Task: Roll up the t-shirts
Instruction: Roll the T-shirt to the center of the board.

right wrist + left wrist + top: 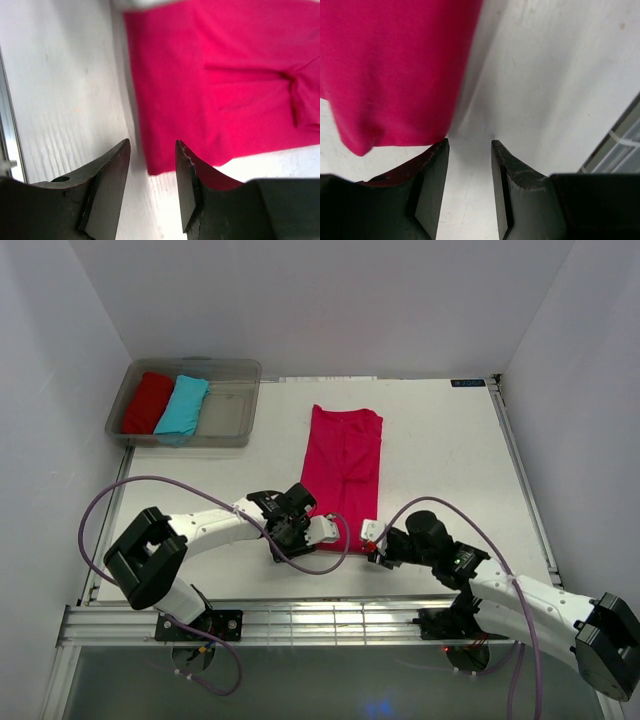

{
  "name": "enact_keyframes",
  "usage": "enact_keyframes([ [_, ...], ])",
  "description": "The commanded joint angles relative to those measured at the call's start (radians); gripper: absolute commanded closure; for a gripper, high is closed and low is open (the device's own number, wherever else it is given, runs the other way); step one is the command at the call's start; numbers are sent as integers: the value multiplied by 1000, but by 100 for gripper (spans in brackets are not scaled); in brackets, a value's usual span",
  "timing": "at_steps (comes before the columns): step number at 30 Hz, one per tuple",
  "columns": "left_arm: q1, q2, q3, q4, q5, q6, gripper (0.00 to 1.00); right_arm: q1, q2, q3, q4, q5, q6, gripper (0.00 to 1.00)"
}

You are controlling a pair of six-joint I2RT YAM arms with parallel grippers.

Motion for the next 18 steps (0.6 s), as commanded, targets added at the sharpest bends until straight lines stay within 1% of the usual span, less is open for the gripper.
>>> enact_keyframes([
  [1,1,-26,-9,117,-38,-45,50,34,25,-19,-32,79,-153,52],
  [3,1,-28,-27,139,-41,-58,50,39,67,-24,-25,81,-158,52],
  [7,1,-31,-47,179,-51,-61,51,48,115,-24,5,183,-162,52],
  [11,1,-17,-69,199,-42,-38,55,51,118,-45,76,170,-153,52],
  [13,1,-12,-83,223,-83,-29,65,52,125,-45,86,176,-141,52],
  [18,5,-14,-69,233,-99,-25,82,62,182,-39,108,131,-130,53],
])
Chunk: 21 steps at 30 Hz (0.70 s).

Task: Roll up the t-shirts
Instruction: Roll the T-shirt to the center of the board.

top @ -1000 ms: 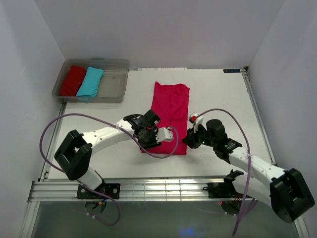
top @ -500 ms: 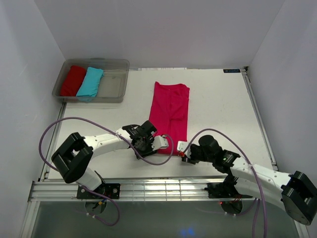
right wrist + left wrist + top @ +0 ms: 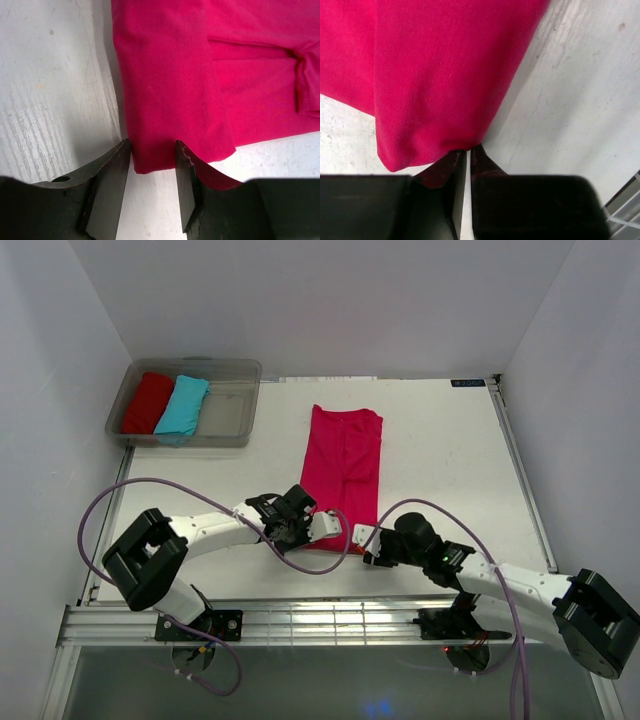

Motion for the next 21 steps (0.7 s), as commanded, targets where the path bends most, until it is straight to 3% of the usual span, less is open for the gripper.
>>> enact_keyframes([
  [1,5,0,-6,28,-31,6,86,19,43,-4,59,-12,8,53],
  [6,6,3,26,16,-33,6,100,28,77,-2,24,-2,-16,54],
  [9,8,0,37,2,-33,20,100,28,92,-10,61,25,-4,53],
  [11,9,0,35,-2,-33,26,100,30,135,5,53,40,4,62],
  [13,9,-6,39,-22,-33,34,100,30,163,45,-8,54,7,92],
  [16,11,-37,61,-99,18,73,100,30,133,82,-68,22,22,92],
  [21,11,-72,123,-305,176,184,100,28,-9,111,-240,-187,11,92],
])
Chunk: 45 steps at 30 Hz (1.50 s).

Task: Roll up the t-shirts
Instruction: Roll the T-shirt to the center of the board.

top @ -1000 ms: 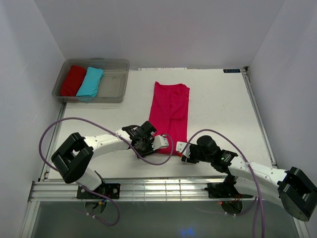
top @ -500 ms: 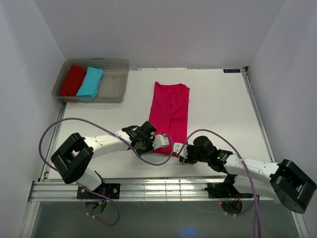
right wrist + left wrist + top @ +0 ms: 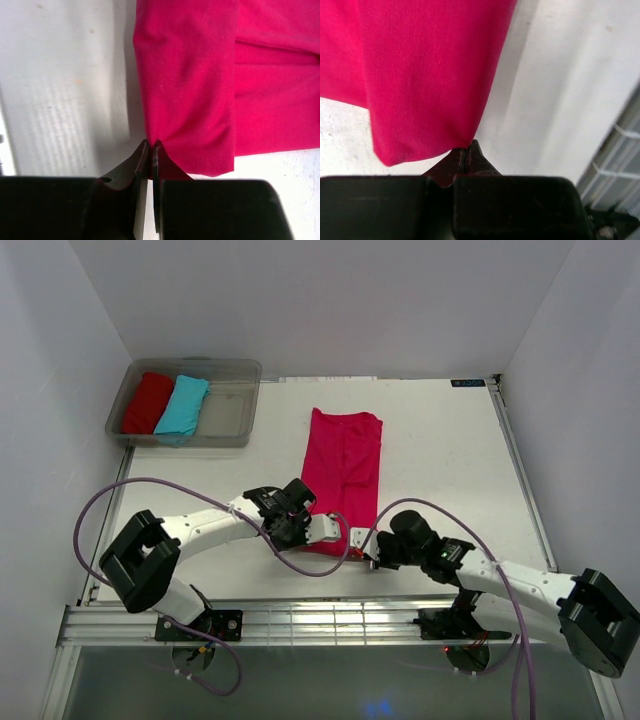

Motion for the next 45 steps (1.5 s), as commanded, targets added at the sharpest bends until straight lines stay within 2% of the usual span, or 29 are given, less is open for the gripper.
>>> enact_keyframes([
  [1,3,-67,56,-179,141,108,100,4,-95,61,-162,-158,1,92],
  [4,3,-57,89,-288,245,154,100,-1,-118,98,-269,-201,-1,92],
  [9,28,-21,122,-360,330,251,100,-45,-92,126,-339,-275,-2,92],
  [13,135,31,221,-420,405,303,100,-126,-67,147,-333,-293,5,92],
  [18,189,143,346,-429,416,312,100,-231,-8,189,-267,-333,25,92],
  [22,206,221,378,-458,440,329,100,-236,95,228,-248,-272,36,92],
  [28,276,293,441,-460,428,335,100,-292,146,259,-195,-217,57,92],
  [34,313,400,539,-451,437,257,100,-309,210,288,-181,-211,74,92],
  [35,315,410,547,-451,433,248,100,-311,218,291,-179,-201,77,91],
  [36,315,423,548,-451,431,236,100,-312,236,298,-179,-180,87,82],
  [39,313,443,537,-446,411,222,100,-317,256,316,-171,-126,142,67],
  [45,315,469,562,-423,394,168,100,-338,169,356,-141,-63,309,57],
])
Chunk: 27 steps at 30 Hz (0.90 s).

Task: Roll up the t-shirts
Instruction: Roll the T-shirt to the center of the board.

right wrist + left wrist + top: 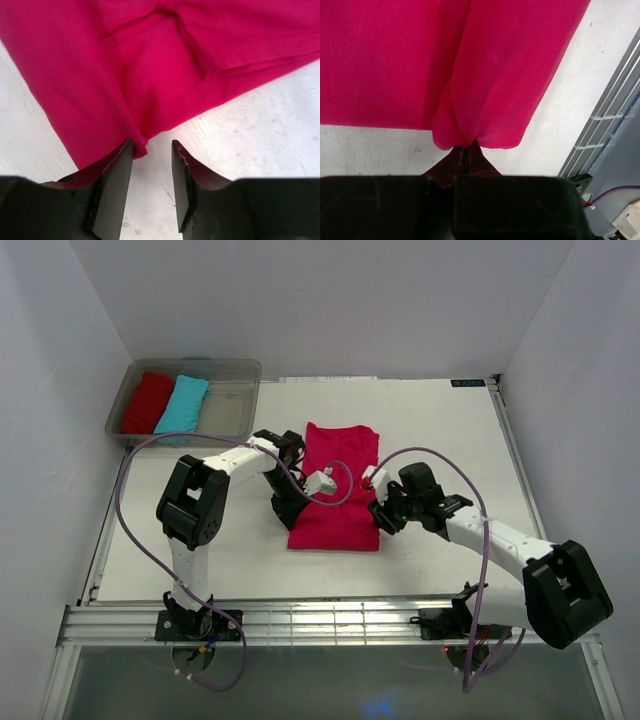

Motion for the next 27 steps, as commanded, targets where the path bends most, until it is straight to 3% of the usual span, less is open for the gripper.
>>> enact_keyframes([
  [1,2,-3,42,15,-1,-45,100,-11,-101,64,48,46,137,55],
  [5,2,-7,51,18,-3,-62,99,20,-178,17,80,-34,237,60],
  [8,2,-6,51,22,-13,-73,99,78,-209,-31,115,-68,240,72],
  [9,2,-4,50,22,-15,-76,99,84,-217,-69,190,-103,263,79],
  [12,2,0,50,25,-16,-85,98,113,-206,-167,365,-184,408,85],
  [14,0,2,51,28,-21,-88,98,168,-182,-190,500,-168,462,86],
  [20,2,2,62,35,-39,-106,94,198,-24,-169,577,-93,524,91],
  [27,2,-36,86,41,-70,-139,74,196,70,-155,577,-5,590,92],
])
